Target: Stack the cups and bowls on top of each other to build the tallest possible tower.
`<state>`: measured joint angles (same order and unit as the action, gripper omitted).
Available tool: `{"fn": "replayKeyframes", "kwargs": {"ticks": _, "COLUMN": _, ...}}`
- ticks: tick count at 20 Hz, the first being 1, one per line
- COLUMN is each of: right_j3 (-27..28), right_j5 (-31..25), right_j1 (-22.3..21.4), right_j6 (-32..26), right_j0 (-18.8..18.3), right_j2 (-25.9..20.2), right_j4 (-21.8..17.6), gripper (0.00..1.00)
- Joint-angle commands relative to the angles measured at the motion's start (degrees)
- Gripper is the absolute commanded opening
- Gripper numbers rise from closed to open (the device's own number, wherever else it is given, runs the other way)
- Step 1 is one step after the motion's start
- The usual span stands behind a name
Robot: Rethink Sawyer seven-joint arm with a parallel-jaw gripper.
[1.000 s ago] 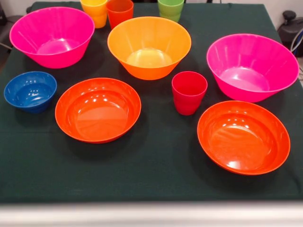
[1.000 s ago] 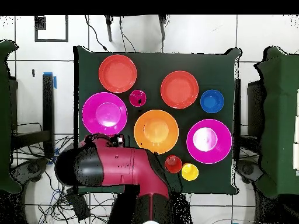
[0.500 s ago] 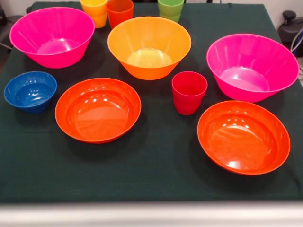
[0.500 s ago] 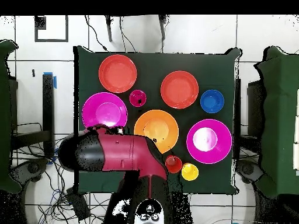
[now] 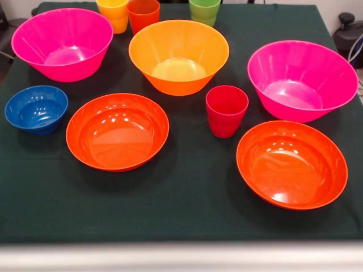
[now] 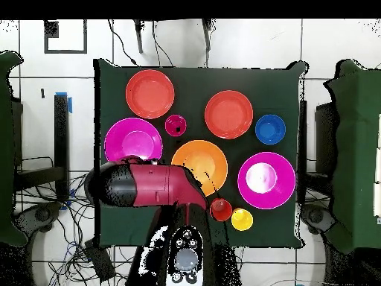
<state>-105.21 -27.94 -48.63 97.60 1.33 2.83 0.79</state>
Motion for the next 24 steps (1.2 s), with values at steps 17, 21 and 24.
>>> {"fn": "replayKeyframes", "kwargs": {"ticks": 17, "right_j3": -1.22, "right_j5": 10.65, "right_j1": 13.55, "right_j6": 11.71, "right_j0": 8.07, "right_j2": 1.56, "right_j4": -0.83, "gripper": 1.0}}
{"fn": "replayKeyframes", "kwargs": {"ticks": 21, "right_j3": -2.25, "right_j5": 12.12, "right_j1": 13.13, "right_j6": 12.16, "right_j0": 8.67, "right_j2": 2.26, "right_j4": -1.27, "gripper": 1.0}}
{"fn": "replayKeyframes", "kwargs": {"ticks": 24, "right_j3": -3.82, "right_j5": 12.71, "right_j1": 11.91, "right_j6": 12.11, "right_j0": 8.53, "right_j2": 2.23, "right_j4": -1.77, "gripper": 1.0}}
